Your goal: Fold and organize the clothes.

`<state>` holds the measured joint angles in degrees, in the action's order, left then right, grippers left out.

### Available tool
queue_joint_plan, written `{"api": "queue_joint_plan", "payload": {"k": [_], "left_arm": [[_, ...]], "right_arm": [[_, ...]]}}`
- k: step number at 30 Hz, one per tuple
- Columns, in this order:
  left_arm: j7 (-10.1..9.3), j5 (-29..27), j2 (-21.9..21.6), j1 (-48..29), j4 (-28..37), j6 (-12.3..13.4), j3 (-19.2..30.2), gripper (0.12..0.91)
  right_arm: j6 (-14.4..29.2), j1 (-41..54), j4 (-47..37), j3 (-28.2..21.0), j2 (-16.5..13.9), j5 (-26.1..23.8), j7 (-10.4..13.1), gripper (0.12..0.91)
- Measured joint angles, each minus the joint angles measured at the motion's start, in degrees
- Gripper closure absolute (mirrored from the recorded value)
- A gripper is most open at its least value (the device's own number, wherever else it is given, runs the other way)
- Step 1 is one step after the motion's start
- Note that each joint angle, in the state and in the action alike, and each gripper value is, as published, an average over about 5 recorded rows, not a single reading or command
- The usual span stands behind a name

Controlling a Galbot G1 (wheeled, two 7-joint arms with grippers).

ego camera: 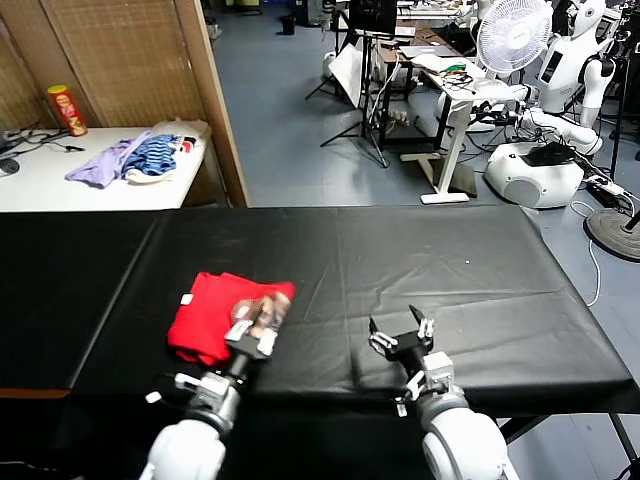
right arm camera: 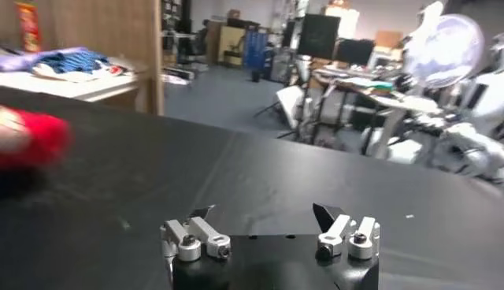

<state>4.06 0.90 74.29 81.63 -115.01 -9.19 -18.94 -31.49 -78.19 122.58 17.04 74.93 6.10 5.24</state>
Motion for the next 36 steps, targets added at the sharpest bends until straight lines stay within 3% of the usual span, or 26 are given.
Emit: {"api": "queue_joint_plan", "payload": {"k": [4, 7, 10, 13, 19, 22, 26, 29, 33, 36], "left_arm": [[4.85, 5.2, 0.08, 0.97, -2.35, -0.34, 1.79, 0.393], [5.83, 11.42, -0.04, 1.07, -5.84, -0.45, 1.46, 0.273], [5.14, 16.72, -0.48, 1.1, -9.48, -0.21, 0.06, 0.238], [4.82, 18.14, -1.07, 1.93, -12.39, 0.79, -1.83, 0.234], [4.95, 17.42, -0.7, 5.22, -15.94, 2.5, -5.6, 0.232], [4.89, 17.32, -0.51, 6.73, -16.57, 3.06, -7.18, 0.232], [4.85, 16.55, -0.51, 8.46, -16.55, 4.18, -8.78, 0.232], [4.78, 15.66, -0.46, 9.43, -16.23, 5.06, -9.31, 0.232], [4.48, 14.24, -0.45, 9.79, -15.46, 6.43, -9.58, 0.232], [3.87, 12.99, -0.49, 9.84, -14.47, 8.21, -9.66, 0.232]], "right_arm": [[-2.11, 2.13, -1.9, -1.51, -0.99, 6.23, -0.36, 0.227], [-4.18, 4.75, -3.72, -3.41, -0.6, 13.69, -0.16, 0.227], [-5.95, 8.44, -6.35, -6.25, 0.54, 22.42, 0.18, 0.227], [-6.54, 12.69, -9.86, -9.67, 2.07, 28.94, 0.41, 0.227], [-5.88, 19.59, -18.18, -15.36, 5.22, 34.31, 1.06, 0.236], [-5.35, 21.49, -21.57, -16.69, 6.51, 35.32, 1.9, 0.316], [-4.51, 22.64, -24.3, -17.27, 7.26, 35.31, 1.97, 0.531], [-3.74, 23.31, -25.36, -17.38, 6.96, 33.5, 0.59, 0.698], [-0.65, 24.93, -26.99, -17.96, 5.22, 26.05, -3.5, 0.871], [3.32, 26.92, -28.95, -18.49, 2.92, 16.41, -7.14, 0.892]]}}
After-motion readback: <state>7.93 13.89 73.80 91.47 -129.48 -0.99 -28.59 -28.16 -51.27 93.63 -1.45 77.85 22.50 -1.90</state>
